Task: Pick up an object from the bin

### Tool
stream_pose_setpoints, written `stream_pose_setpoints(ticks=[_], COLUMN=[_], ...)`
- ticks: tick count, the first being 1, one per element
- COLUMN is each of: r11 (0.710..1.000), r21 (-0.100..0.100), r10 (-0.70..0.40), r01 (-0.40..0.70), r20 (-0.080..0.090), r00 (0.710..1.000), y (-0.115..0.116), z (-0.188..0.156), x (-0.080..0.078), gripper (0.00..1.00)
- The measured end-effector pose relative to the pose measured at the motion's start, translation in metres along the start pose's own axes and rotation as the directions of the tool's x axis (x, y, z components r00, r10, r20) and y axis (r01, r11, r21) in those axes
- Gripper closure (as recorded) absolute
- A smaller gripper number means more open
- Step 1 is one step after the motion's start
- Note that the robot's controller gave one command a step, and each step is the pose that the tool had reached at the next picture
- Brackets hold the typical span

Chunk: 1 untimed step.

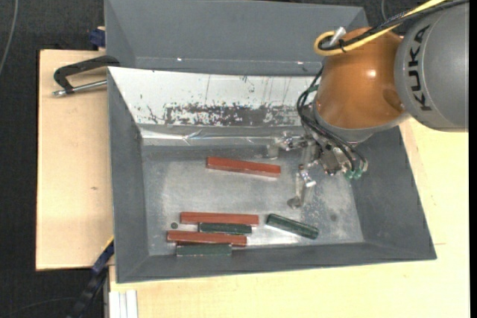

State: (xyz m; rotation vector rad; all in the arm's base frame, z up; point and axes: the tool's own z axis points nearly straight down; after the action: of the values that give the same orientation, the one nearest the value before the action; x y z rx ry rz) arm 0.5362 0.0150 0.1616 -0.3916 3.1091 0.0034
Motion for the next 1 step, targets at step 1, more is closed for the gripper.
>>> stream_pose_setpoints(ticks=[1], r11=[0.993], r21=[0.002], r10=[0.122], r01=[-0.122], r20=[-0.005], r00=[0.993], y=[0.0361], z=[0.0422], x=[0.0204], gripper=[0.0])
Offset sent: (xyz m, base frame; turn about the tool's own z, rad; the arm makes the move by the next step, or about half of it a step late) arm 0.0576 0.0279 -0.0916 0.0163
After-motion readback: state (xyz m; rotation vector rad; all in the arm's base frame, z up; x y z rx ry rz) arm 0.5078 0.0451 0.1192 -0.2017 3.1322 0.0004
